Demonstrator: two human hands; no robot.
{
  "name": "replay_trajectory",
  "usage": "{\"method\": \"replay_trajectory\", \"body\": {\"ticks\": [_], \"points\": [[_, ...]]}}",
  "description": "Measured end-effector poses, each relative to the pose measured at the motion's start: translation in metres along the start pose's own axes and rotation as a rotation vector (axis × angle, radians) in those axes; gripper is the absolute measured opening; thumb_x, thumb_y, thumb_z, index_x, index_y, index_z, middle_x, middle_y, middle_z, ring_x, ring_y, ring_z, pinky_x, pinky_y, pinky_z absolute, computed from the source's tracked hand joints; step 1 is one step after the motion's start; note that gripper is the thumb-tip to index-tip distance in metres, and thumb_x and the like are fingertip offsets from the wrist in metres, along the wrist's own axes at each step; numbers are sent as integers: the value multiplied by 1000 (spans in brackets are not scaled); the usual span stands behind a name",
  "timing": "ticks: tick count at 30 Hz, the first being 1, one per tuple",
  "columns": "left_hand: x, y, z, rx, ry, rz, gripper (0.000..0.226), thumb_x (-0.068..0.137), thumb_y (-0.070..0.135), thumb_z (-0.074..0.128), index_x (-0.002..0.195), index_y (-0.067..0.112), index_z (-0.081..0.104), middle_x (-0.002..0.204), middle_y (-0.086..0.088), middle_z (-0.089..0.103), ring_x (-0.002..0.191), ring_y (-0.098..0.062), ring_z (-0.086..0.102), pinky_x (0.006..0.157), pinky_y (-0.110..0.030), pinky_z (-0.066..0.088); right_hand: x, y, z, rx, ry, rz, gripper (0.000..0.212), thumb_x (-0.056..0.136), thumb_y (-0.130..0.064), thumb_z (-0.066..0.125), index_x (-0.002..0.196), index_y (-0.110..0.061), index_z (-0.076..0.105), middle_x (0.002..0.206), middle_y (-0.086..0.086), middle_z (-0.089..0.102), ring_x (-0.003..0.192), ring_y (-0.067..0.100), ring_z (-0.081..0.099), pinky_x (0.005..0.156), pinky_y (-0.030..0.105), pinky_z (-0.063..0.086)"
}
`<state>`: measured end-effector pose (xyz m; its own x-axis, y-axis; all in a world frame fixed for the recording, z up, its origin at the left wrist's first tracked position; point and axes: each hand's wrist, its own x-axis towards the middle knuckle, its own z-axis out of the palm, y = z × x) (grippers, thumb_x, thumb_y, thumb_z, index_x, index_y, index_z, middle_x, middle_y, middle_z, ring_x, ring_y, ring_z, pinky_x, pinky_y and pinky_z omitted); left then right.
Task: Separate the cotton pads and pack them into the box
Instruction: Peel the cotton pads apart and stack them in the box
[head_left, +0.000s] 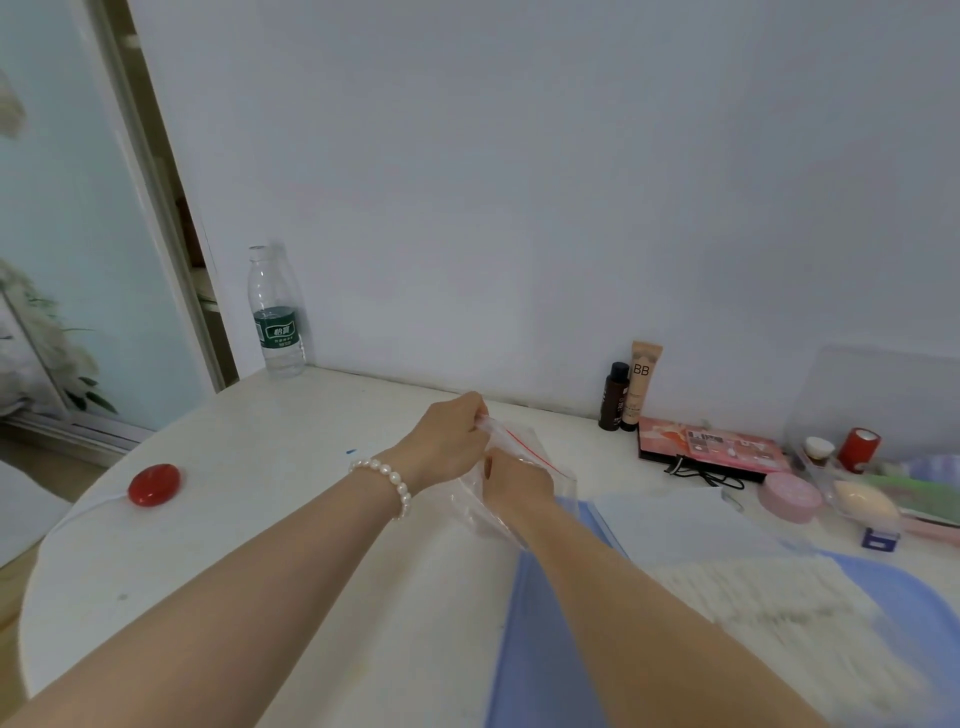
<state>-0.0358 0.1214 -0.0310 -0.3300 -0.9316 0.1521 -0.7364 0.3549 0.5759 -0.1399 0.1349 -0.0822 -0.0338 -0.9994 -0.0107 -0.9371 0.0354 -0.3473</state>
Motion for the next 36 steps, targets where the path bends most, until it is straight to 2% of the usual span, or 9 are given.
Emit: {"method": "replay_trajectory", "body": {"ticks": [6,11,14,17,20,24,28,32,36], "points": [[-10,5,-2,20,19,-3,18,90,9,39,103,6,52,90,-3,53,82,-20,46,57,-22,32,-17,-8,-6,-60,-4,-45,28,92,-11,45,118,-9,53,114,11,61,107,29,58,86,34,44],[-21,4,-5,61,33,-56,19,91,13,41,105,10,53,99,-4,58,88,-22,50,70,-28,38,-60,-14,-22,-344,231,-259,26,86,-31,55,104,-11,60,89,2,65,92,16,62,93,27,39],[-37,14,0,177,31,-18,17,91,13,39,104,12,50,100,-6,61,85,-24,51,71,-33,42,-98,0,-35,-375,531,-371,48,15,-22,86,43,-23,47,37,-2,48,34,11,46,46,16,36],[-54,29,13,367,46,88,20,88,9,43,108,11,45,101,-6,58,87,-27,54,66,-32,39,-126,19,-37,-298,622,-432,41,29,-13,84,43,-20,46,37,-3,43,31,12,36,43,16,22],[-65,37,23,527,55,104,26,84,9,51,110,10,44,102,-8,58,87,-29,57,65,-32,37,-159,33,-50,71,666,-383,8,65,-13,70,64,-18,64,57,-5,59,51,12,55,47,19,39],[-75,48,18,640,38,34,34,88,24,50,119,12,45,115,-9,53,104,-30,50,79,-34,34,-177,63,-81,1006,236,-93,12,77,-1,69,78,-12,70,71,3,65,55,10,55,47,19,42],[-87,76,1,36,13,80,50,73,18,63,121,24,50,124,0,46,122,-20,37,96,-28,33,-191,96,-101,1262,184,-3,26,71,5,72,94,-8,69,81,10,70,61,18,61,43,21,40],[-116,132,0,-631,20,214,26,73,11,72,94,20,60,106,0,63,97,-10,58,80,-9,42,-207,120,-114,1272,264,59,31,67,4,75,93,-11,66,82,9,73,68,22,66,49,25,43],[-132,165,38,-572,-214,112,47,66,34,83,104,24,57,104,3,62,90,-13,64,77,-26,54,-226,132,-122,1246,280,37,18,71,1,73,80,-12,64,71,6,70,59,17,62,43,20,41]]}}
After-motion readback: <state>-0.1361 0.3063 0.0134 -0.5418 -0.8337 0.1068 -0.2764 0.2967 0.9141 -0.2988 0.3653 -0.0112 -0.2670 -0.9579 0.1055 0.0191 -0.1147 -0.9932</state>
